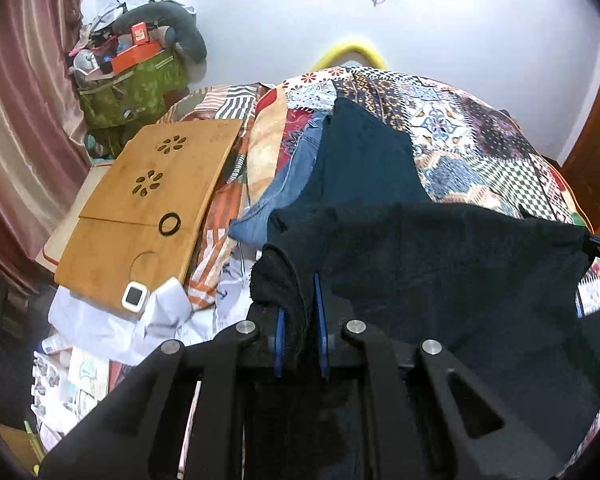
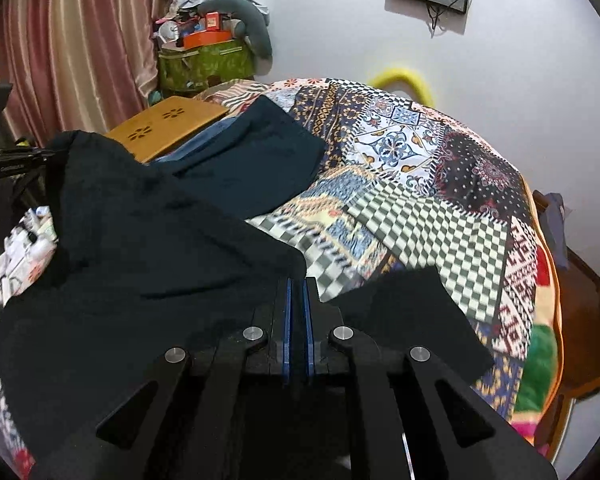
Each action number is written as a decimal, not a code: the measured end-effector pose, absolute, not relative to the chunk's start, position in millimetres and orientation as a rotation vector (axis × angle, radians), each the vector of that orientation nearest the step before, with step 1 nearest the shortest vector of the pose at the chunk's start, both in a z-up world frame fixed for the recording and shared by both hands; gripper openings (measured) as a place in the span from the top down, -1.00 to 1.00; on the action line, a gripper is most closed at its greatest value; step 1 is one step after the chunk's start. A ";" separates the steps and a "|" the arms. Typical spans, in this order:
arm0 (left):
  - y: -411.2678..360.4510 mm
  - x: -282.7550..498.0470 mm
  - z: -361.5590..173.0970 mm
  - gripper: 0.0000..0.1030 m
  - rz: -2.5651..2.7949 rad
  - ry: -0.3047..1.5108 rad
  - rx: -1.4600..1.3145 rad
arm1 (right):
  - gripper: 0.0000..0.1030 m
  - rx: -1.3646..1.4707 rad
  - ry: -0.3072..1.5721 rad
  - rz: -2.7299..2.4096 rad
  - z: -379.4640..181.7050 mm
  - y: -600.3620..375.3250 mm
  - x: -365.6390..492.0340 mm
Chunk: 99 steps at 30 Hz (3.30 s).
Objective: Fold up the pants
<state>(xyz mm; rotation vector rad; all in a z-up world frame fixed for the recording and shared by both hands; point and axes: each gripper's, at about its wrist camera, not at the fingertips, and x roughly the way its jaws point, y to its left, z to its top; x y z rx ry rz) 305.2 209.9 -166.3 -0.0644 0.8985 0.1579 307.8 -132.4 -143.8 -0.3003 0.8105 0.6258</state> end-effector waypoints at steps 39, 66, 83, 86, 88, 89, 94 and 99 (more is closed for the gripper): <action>226.7 99.6 -247.8 0.88 0.253 1.063 -0.235 | 0.81 -0.214 0.909 0.687 -181.9 -166.1 132.7; 168.6 237.7 -178.0 -0.82 0.175 0.907 -0.063 | -0.02 -0.192 0.913 0.647 -150.9 -135.6 280.0; 147.8 304.2 -251.2 -0.82 0.114 1.054 0.005 | 0.09 -0.257 1.185 0.634 -244.5 -69.6 370.7; 142.1 303.9 -253.3 -0.82 0.107 1.057 0.017 | 0.44 -0.253 1.175 0.627 -246.9 -71.8 368.2; 139.0 303.1 -250.7 -0.82 0.105 1.054 0.022 | 0.65 -0.273 1.158 0.611 -243.9 -73.0 365.1; 137.7 301.7 -248.9 -0.82 0.104 1.051 0.023 | 0.73 -0.267 1.160 0.608 -242.6 -72.6 369.3; 127.7 291.3 -234.8 -0.82 0.088 1.031 0.015 | 0.78 -0.231 1.101 0.592 -218.5 -97.7 359.2; 110.1 279.1 -214.3 -0.82 0.067 1.002 0.035 | 0.78 -0.165 1.002 0.558 -173.5 -142.3 340.0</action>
